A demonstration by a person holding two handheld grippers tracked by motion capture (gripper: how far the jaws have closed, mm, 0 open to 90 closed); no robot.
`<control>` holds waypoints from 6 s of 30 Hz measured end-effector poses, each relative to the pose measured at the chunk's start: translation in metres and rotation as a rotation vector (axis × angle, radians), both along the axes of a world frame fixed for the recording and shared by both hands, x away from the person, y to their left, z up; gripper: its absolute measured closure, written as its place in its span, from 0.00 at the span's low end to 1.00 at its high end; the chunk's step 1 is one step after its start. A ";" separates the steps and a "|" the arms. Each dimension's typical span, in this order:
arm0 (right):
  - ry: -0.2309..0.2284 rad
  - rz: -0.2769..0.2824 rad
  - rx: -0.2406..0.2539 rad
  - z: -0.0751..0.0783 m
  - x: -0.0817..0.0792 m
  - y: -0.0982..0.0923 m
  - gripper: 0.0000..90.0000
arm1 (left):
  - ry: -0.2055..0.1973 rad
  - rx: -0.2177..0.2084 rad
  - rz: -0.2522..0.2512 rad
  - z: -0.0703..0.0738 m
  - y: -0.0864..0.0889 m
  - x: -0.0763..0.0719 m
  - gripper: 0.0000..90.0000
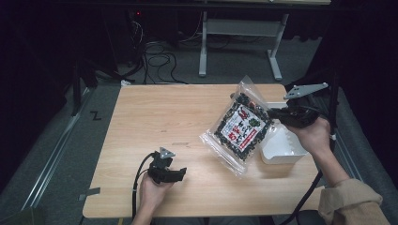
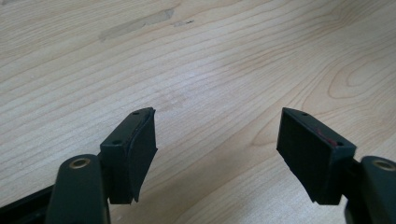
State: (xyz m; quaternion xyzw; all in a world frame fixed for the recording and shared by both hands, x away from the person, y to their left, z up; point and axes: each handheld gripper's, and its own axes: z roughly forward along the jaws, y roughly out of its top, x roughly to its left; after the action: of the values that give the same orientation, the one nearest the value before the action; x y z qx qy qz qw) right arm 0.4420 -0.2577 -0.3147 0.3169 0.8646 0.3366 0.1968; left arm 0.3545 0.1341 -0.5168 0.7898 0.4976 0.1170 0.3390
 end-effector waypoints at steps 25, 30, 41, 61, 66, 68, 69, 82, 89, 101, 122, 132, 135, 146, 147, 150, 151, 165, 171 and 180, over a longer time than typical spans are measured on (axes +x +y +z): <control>-0.085 -0.134 -0.046 0.036 0.004 -0.048 0.97 | 0.003 0.006 0.004 -0.001 0.001 0.001 0.31; -0.096 -0.166 -0.047 0.039 0.005 -0.059 0.97 | -0.010 0.006 0.001 0.000 0.000 0.000 0.31; -0.106 -0.221 -0.062 0.037 0.008 -0.080 0.97 | -0.027 -0.008 -0.009 0.002 -0.002 -0.002 0.33; -0.149 -0.306 -0.076 0.035 0.006 -0.100 0.97 | -0.012 -0.004 -0.029 0.001 -0.004 -0.002 0.34; -0.165 -0.324 -0.114 0.033 0.006 -0.100 0.97 | -0.007 -0.002 -0.032 0.000 -0.004 -0.001 0.34; -0.171 -0.328 -0.129 0.032 0.006 -0.099 0.97 | -0.008 -0.002 -0.032 0.000 -0.004 -0.001 0.34; -0.172 -0.331 -0.134 0.032 0.006 -0.099 0.97 | -0.009 -0.003 -0.032 0.001 -0.004 -0.001 0.34; -0.178 -0.341 -0.212 0.016 0.010 -0.098 0.97 | -0.007 0.003 -0.032 0.000 -0.005 -0.002 0.34; -0.163 -0.334 -0.245 0.007 0.014 -0.093 0.97 | -0.005 0.011 -0.034 0.000 -0.006 -0.001 0.34; -0.148 -0.331 -0.262 -0.010 0.020 -0.085 0.96 | -0.012 0.011 -0.035 0.000 -0.007 -0.001 0.34; -0.147 -0.351 -0.332 -0.034 0.025 -0.087 0.97 | -0.011 0.016 -0.035 -0.001 -0.008 -0.001 0.33; -0.153 -0.332 -0.376 -0.039 0.029 -0.080 0.95 | -0.014 0.012 -0.034 0.000 -0.007 -0.002 0.33; -0.139 -0.345 -0.375 -0.040 0.031 -0.085 0.94 | -0.012 0.013 -0.035 0.000 -0.008 -0.001 0.33; -0.119 -0.376 -0.336 -0.040 0.033 -0.090 0.83 | -0.008 0.015 -0.037 -0.001 -0.008 -0.001 0.33; -0.115 -0.379 -0.322 -0.040 0.033 -0.092 0.79 | -0.010 0.015 -0.037 -0.001 -0.008 -0.001 0.33; -0.112 -0.393 -0.282 -0.039 0.033 -0.094 0.70 | -0.012 0.012 -0.037 0.000 -0.008 -0.002 0.33; -0.106 -0.398 -0.265 -0.038 0.033 -0.095 0.66 | -0.014 0.009 -0.036 0.000 -0.008 -0.002 0.33; -0.151 -0.403 -0.146 -0.025 0.026 -0.091 0.53 | -0.015 0.011 -0.038 0.000 -0.008 -0.001 0.33; -0.194 -0.347 -0.039 -0.015 0.014 -0.085 0.57 | -0.022 0.012 -0.041 0.001 -0.009 -0.002 0.33; -0.189 -0.232 0.119 -0.013 -0.004 -0.065 0.58 | -0.041 0.005 -0.038 0.004 -0.009 -0.004 0.32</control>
State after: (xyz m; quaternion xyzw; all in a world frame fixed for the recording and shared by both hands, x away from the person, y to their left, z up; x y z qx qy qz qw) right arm 0.4378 -0.3223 -0.3281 0.3925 0.7785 0.3905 0.2957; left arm 0.3502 0.1251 -0.5126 0.7975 0.4750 0.1279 0.3494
